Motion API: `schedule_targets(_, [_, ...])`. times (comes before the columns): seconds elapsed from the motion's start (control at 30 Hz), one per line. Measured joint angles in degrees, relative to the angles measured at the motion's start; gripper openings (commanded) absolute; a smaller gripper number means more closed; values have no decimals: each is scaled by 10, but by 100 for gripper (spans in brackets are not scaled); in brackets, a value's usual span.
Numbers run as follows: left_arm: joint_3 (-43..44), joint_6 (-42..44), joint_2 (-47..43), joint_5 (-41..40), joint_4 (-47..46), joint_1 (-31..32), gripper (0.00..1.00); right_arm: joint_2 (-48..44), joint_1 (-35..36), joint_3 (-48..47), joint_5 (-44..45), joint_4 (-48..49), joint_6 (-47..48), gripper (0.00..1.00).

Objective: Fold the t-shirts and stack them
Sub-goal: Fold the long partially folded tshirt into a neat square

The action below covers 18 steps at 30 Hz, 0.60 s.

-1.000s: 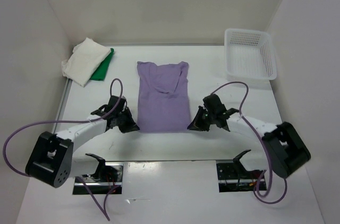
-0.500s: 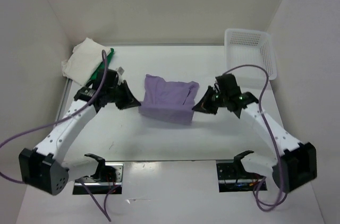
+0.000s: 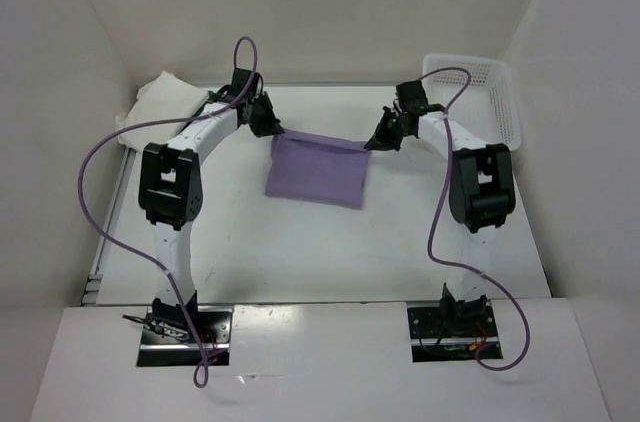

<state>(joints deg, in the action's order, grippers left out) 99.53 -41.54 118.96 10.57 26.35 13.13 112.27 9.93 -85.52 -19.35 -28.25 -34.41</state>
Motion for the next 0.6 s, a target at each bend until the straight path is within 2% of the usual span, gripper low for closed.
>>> schedule_targets(0.17, [39, -6, 65, -10, -24, -18, 9, 104, -1, -98, 6, 3, 11, 3])
schedule_targets(0.23, [41, -9, 76, -11, -24, -27, 14, 131, -1, -133, 5, 3, 11, 18])
schedule_targets(0.27, [42, -10, 82, -12, -29, -31, 20, 139, -1, -146, 5, 3, 10, 24])
schedule_targets(0.3, [42, -11, 84, -15, -33, -34, 38, 144, -1, -156, 6, 3, 10, 35])
schedule_targets(0.33, [42, -10, 85, -18, -39, -37, 45, 147, -1, -168, 9, 1, 9, 39])
schedule_targets(0.37, [41, -16, 85, -20, -46, -40, 50, 148, -1, -179, 12, 0, 12, 42])
schedule_targets(0.43, [35, -23, 78, -26, -66, -49, 53, 147, 1, -197, 16, 0, 13, 50])
schedule_targets(0.5, [14, -25, 60, -28, -86, -55, 53, 142, 4, -206, 23, 3, 17, 51])
schedule_targets(0.6, [-38, -25, 14, -25, -108, -61, 49, 115, 17, -177, 37, 7, 25, 30])
